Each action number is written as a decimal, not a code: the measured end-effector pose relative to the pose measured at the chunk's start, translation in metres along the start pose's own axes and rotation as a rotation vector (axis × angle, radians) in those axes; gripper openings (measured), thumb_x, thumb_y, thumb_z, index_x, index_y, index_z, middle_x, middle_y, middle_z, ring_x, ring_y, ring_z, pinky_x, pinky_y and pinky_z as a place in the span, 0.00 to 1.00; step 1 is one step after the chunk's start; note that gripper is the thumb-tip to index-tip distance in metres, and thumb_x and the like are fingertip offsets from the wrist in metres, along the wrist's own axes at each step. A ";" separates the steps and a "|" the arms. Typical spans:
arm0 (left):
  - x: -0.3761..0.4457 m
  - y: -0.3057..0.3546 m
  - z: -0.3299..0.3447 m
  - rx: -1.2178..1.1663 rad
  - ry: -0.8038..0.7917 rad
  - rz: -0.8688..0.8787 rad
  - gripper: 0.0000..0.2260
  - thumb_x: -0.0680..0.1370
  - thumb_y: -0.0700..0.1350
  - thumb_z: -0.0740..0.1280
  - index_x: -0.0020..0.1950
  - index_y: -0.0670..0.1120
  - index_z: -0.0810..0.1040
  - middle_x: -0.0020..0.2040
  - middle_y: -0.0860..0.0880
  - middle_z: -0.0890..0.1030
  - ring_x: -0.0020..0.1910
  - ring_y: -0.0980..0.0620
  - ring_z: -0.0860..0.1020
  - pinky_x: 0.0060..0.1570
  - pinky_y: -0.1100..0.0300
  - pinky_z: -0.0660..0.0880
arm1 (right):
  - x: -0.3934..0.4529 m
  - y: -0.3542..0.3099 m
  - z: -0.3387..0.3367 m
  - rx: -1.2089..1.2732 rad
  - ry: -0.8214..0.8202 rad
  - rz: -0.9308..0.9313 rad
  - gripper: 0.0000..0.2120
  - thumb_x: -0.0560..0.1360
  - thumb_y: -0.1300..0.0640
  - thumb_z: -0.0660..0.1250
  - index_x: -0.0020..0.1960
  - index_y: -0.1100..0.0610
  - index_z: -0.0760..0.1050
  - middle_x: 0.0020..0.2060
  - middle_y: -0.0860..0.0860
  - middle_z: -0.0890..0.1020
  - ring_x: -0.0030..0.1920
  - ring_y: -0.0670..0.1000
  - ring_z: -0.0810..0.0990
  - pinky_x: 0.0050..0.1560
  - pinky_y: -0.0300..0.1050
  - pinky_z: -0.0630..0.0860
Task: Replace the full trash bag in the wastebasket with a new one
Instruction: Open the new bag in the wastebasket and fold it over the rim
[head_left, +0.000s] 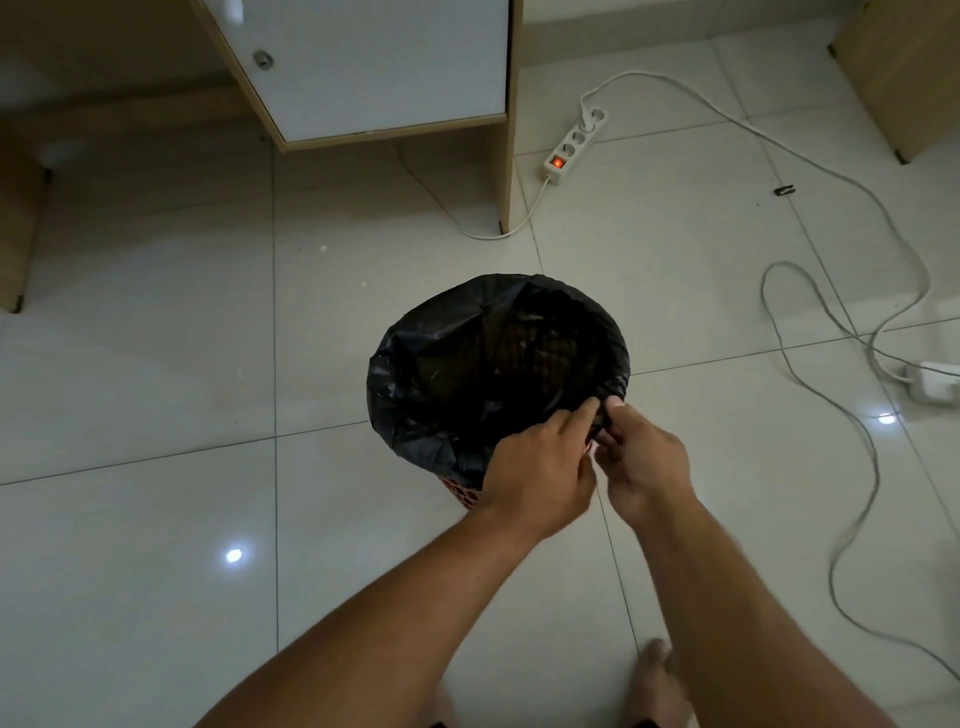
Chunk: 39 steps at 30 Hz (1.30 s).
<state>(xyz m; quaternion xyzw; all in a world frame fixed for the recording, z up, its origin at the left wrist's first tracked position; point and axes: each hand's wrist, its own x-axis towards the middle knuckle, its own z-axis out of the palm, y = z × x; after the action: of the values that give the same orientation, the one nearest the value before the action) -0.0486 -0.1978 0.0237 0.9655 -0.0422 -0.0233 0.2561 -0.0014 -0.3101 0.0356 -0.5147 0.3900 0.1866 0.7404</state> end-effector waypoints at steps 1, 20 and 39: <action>-0.003 0.001 0.001 -0.073 -0.021 -0.015 0.27 0.79 0.49 0.63 0.78 0.48 0.62 0.66 0.46 0.78 0.55 0.47 0.81 0.47 0.52 0.80 | 0.002 -0.002 -0.005 -0.058 -0.016 -0.023 0.05 0.79 0.63 0.69 0.47 0.63 0.82 0.33 0.52 0.86 0.31 0.47 0.83 0.31 0.39 0.79; -0.003 -0.154 -0.024 -0.634 0.236 -1.005 0.24 0.79 0.51 0.68 0.73 0.45 0.69 0.69 0.43 0.74 0.67 0.41 0.73 0.64 0.51 0.71 | 0.107 -0.020 -0.014 -0.683 -0.073 -0.324 0.10 0.80 0.57 0.63 0.51 0.49 0.82 0.43 0.44 0.85 0.45 0.45 0.83 0.41 0.34 0.78; 0.006 -0.109 -0.024 -0.679 0.332 -1.051 0.19 0.76 0.45 0.71 0.58 0.48 0.61 0.46 0.43 0.80 0.45 0.42 0.81 0.40 0.54 0.77 | -0.009 0.067 -0.001 0.001 0.050 0.094 0.17 0.80 0.53 0.69 0.65 0.58 0.71 0.60 0.57 0.82 0.54 0.60 0.84 0.44 0.53 0.84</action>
<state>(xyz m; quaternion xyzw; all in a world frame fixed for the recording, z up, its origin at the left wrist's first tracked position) -0.0333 -0.0919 -0.0100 0.7135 0.4859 -0.0081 0.5048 -0.0528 -0.2832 0.0017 -0.4998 0.4321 0.2081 0.7212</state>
